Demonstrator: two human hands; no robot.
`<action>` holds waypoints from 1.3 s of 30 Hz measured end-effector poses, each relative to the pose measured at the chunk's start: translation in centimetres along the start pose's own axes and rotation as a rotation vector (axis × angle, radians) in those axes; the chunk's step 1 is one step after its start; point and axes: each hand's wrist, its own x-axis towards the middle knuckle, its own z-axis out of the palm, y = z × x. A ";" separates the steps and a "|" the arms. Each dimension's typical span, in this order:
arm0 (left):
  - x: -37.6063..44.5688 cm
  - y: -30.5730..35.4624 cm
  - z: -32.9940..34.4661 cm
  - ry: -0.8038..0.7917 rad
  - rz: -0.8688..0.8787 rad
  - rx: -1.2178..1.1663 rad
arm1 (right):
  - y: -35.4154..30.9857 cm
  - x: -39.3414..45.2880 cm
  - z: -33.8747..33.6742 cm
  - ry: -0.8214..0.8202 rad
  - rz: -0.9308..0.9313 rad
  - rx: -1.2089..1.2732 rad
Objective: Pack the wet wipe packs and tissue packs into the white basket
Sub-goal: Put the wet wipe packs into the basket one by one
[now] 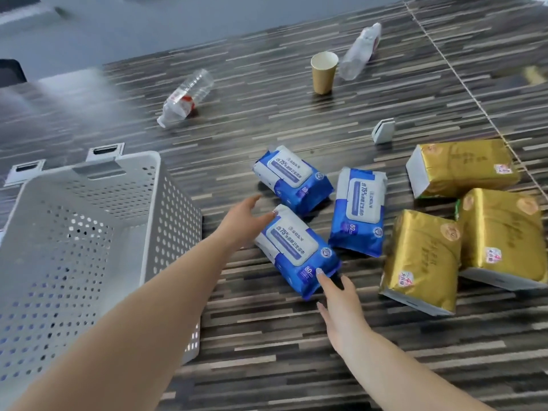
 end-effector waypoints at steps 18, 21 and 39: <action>3.1 -0.9 2.2 -0.148 -0.148 -0.004 | -1.7 4.0 2.7 0.046 0.097 0.212; 1.7 -0.1 0.9 -0.101 -0.116 -0.073 | -2.3 3.2 2.5 -0.015 0.038 0.219; -10.1 0.9 -12.1 0.134 0.118 -0.853 | -6.9 -8.3 4.8 -0.446 -0.547 0.086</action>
